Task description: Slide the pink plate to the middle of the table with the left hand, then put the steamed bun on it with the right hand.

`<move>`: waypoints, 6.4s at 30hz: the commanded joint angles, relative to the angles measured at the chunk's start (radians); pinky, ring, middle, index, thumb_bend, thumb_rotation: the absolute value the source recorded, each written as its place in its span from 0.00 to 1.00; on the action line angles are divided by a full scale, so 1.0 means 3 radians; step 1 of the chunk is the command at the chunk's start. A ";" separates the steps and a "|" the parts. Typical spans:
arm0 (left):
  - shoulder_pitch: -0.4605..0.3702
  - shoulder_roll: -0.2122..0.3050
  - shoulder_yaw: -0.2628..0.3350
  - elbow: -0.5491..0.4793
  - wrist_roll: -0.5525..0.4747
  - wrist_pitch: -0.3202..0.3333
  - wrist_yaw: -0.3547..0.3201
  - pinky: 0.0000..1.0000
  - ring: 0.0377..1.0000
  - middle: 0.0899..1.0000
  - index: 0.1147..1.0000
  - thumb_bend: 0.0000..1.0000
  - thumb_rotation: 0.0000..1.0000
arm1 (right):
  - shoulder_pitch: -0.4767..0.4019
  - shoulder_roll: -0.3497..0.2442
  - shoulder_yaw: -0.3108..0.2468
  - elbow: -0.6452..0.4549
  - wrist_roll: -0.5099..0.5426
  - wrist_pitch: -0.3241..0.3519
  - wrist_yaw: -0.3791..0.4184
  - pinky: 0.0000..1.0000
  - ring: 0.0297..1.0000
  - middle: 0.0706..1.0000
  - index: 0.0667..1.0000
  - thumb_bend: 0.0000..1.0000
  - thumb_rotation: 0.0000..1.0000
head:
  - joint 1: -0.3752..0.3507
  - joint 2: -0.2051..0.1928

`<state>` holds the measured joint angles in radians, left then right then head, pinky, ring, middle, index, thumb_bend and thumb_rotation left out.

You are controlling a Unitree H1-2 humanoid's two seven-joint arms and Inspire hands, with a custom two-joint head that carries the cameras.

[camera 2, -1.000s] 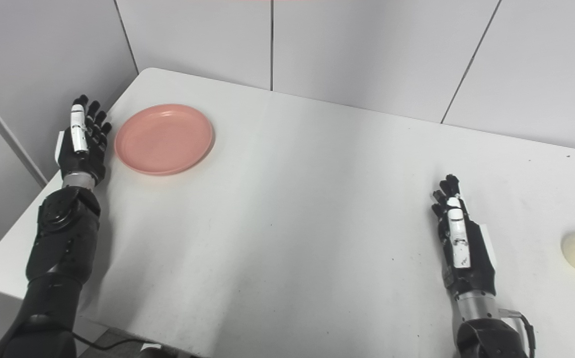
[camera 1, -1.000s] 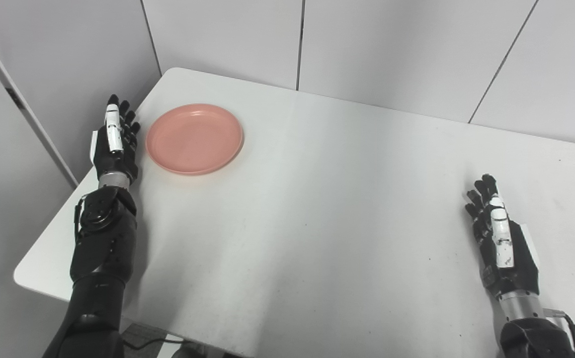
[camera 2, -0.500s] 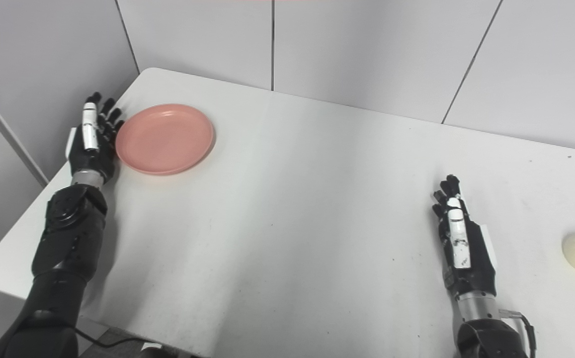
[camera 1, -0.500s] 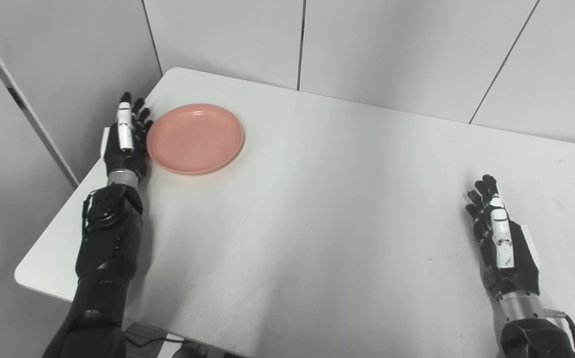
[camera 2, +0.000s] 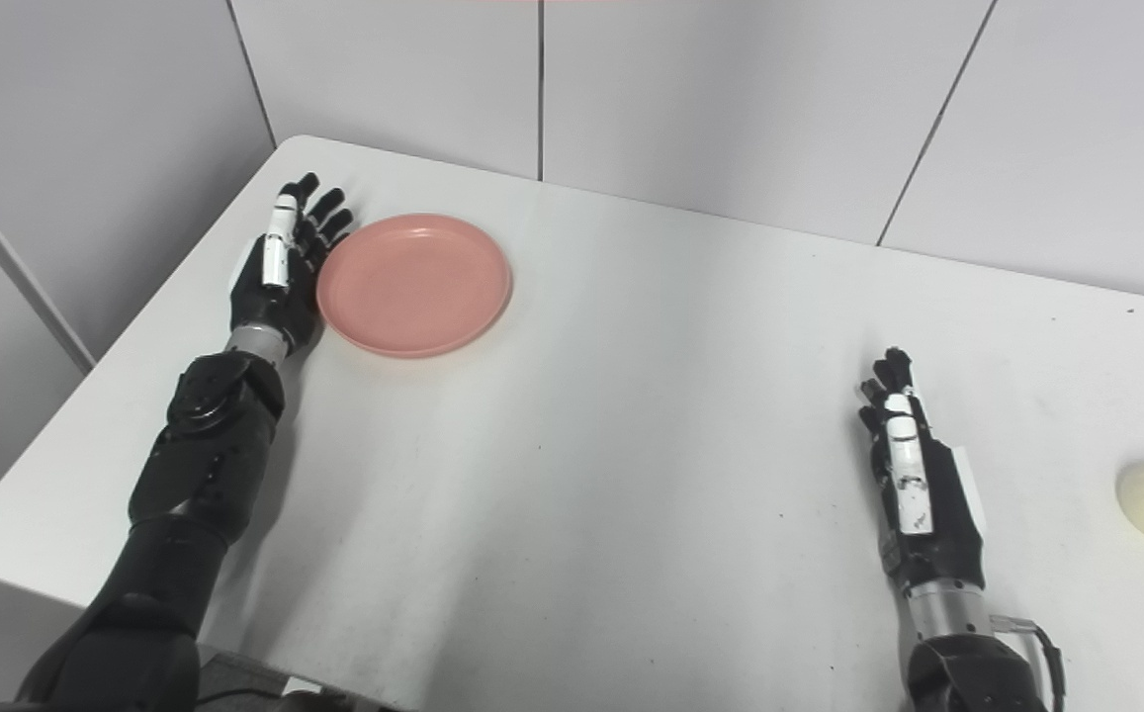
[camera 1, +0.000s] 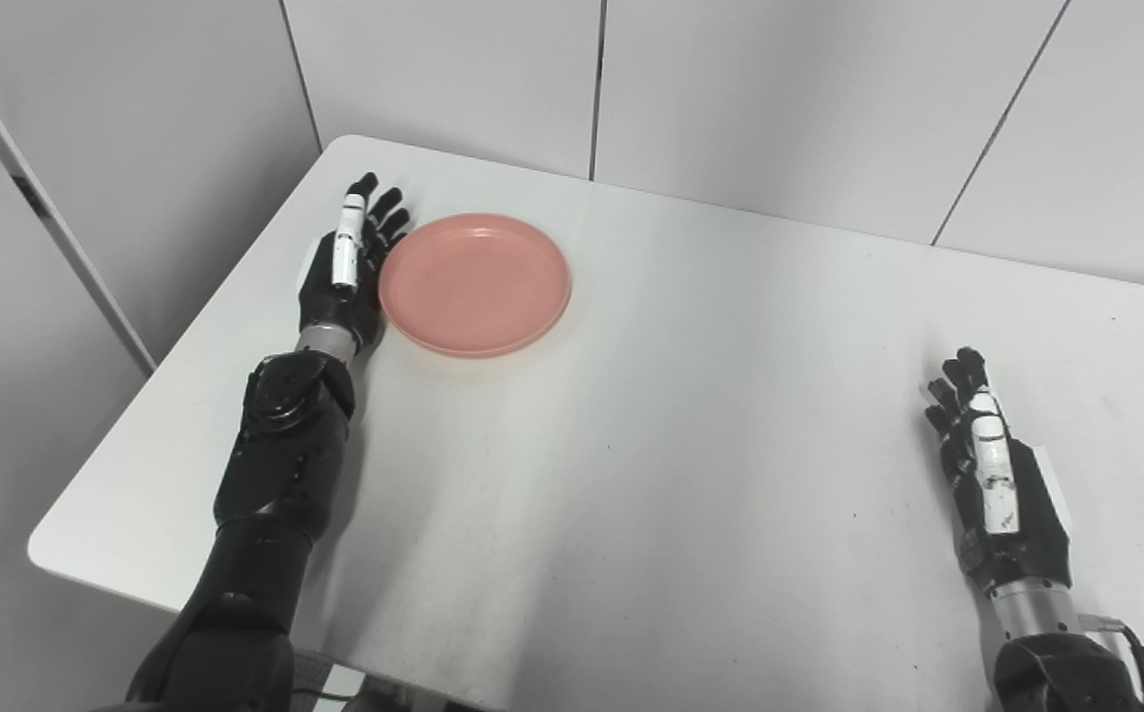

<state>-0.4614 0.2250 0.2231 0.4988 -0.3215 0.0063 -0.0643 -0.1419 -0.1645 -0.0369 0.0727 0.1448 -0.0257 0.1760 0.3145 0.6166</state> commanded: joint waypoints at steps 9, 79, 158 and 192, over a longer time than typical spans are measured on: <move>-0.0022 -0.0185 -0.0240 0.0043 0.0031 0.0223 -0.0142 0.99 0.95 0.94 0.95 0.41 1.00 | 0.0147 0.0110 0.0031 0.0010 -0.0001 0.0100 -0.0051 1.00 1.00 1.00 1.00 0.17 1.00 | -0.0166 0.0026; 0.0701 -0.0740 -0.0884 -0.1498 0.0231 0.0898 -0.0519 1.00 0.98 0.98 1.00 0.37 1.00 | 0.0111 0.0437 0.0206 -0.0013 -0.0459 0.0068 -0.0419 1.00 1.00 1.00 1.00 0.24 1.00 | -0.1412 0.0155; 0.1060 -0.0454 -0.0747 -0.0880 0.0307 -0.0006 -0.0720 0.97 0.96 0.98 1.00 0.43 1.00 | -0.0771 -0.2134 0.0039 -0.0270 -0.2901 0.1642 0.0746 0.71 0.85 0.91 0.86 0.95 0.41 | -0.2756 0.0027; 0.1092 -0.0461 -0.0714 -0.1021 0.0305 0.0126 -0.0692 0.97 0.95 0.97 0.99 0.42 1.00 | -0.0979 -0.2050 0.0436 0.0238 -0.2646 0.1593 0.0701 0.68 0.79 0.84 0.83 0.93 0.36 | -0.2739 0.0112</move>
<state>-0.1959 0.0683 0.0059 0.1565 -0.2319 0.0113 -0.2729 -0.3915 -0.7509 0.0940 0.1599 -0.6446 0.4595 0.3978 -0.5093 0.6504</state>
